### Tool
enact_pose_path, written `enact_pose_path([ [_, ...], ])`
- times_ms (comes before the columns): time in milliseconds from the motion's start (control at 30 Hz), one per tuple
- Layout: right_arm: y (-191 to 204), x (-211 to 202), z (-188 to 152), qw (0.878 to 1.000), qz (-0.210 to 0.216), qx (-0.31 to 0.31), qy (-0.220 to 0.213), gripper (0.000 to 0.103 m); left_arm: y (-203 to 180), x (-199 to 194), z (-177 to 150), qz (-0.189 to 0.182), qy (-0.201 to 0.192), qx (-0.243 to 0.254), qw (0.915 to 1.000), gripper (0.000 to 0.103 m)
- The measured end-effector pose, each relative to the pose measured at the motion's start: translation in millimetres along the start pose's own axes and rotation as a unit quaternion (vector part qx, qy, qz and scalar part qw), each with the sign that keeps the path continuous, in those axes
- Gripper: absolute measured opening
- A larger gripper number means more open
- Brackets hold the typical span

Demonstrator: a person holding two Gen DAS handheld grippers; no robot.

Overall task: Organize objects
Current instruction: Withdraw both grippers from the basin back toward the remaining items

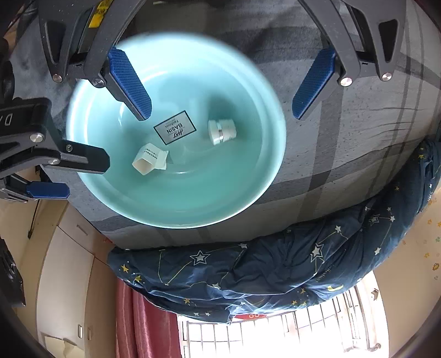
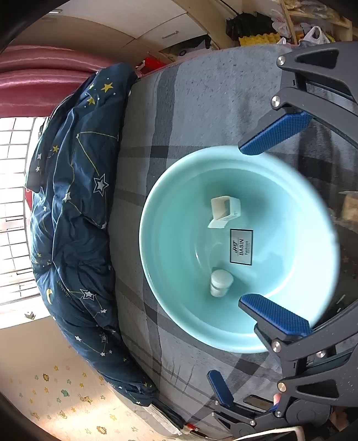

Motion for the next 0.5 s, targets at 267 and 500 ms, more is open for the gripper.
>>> enact_pose_path([
  [267, 0.5, -27.4, -18.2, 1.0, -0.005, -0.004, -0.012, 0.103, -4.4, -27.2, -14.4, 0.006, -0.01, 0.001, 0.9999, 0.103],
  [500, -0.5, -49.8, -35.3, 1.0, -0.01, -0.008, -0.02, 0.103, -10.1, -45.7, -32.3, 0.016, -0.013, 0.003, 0.9998, 0.103],
])
Point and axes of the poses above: each gripper's, at about its wrist camera, not at the fingertips, and x roughly the way its jaws point, y to its left, z to its top, the point moved 6 cm from there along x, roughly the way its jaws point, and after that the axes turned 12 degrees about x, right-handed, at the moved point
